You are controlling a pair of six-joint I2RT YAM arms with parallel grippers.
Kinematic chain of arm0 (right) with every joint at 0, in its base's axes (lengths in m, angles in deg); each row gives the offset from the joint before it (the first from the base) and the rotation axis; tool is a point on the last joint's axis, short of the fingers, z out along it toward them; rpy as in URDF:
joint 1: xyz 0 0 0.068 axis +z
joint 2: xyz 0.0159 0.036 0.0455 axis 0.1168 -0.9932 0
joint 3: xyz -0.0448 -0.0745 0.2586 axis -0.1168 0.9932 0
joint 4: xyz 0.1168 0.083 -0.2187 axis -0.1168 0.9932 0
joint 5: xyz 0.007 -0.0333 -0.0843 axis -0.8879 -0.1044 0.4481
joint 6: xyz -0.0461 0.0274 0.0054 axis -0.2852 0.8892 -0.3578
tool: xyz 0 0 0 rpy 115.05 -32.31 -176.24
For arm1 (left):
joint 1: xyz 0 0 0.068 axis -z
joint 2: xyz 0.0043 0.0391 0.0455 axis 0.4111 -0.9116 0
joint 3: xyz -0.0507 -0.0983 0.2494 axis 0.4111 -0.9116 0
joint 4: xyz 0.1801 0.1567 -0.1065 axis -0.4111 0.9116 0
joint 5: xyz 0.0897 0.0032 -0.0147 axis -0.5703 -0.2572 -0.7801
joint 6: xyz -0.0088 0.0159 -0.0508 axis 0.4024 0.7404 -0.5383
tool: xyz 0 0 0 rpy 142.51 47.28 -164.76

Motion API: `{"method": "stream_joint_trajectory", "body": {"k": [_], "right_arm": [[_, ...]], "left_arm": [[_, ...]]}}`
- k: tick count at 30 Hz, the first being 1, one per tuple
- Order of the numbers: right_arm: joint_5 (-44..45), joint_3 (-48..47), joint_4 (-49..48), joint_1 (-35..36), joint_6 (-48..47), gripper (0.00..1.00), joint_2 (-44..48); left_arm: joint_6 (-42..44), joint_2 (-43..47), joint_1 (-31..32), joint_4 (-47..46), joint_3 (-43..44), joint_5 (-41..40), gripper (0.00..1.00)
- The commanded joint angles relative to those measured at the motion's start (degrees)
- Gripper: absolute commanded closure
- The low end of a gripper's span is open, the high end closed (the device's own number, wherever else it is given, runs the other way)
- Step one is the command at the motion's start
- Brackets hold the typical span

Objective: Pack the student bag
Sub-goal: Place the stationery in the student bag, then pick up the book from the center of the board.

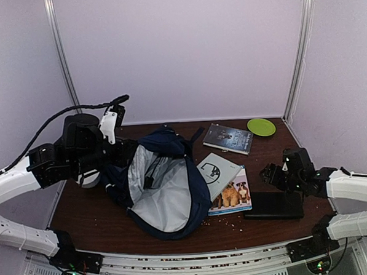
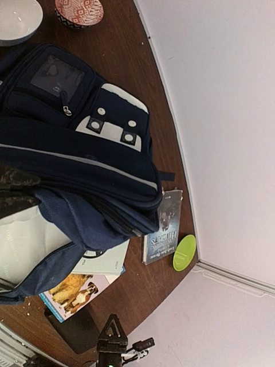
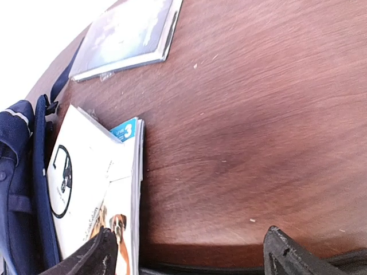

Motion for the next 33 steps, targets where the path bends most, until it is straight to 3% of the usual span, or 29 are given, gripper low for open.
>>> {"method": "stream_joint_trajectory", "body": {"k": [1, 5, 9, 14, 20, 26, 33], "right_arm": [[-3.04, -4.48, -6.42, -0.52, 0.58, 0.12, -6.08], [-1.74, -6.56, -7.94, -2.71, -0.78, 0.12, -9.99], [-0.34, -9.75, -13.47, -5.71, 4.45, 0.13, -16.46], [0.32, -18.58, -18.77, -8.04, 13.55, 0.21, -30.24], [-3.23, -29.09, -18.39, -8.87, 17.21, 0.32, -42.16], [-6.64, -28.72, -14.58, -5.65, 11.30, 0.29, -38.85], [-9.01, -17.98, -14.37, 0.31, 10.46, 0.28, -27.79]], "left_arm": [[-0.38, 3.37, -1.05, -0.16, -1.46, -5.39, 1.00], [-0.35, 4.71, -1.05, 0.01, -2.93, -6.59, 1.00], [-0.50, 4.86, -1.05, -0.80, -4.15, -6.78, 1.00], [-0.81, 4.98, -1.05, -0.82, -4.89, -6.73, 1.00], [0.50, 5.02, -1.12, -1.17, -5.47, -8.33, 1.00], [0.50, 3.62, -1.22, 0.71, -7.13, -9.06, 1.00], [-1.02, 3.86, -1.22, -3.06, -11.65, -6.36, 1.00]]}}
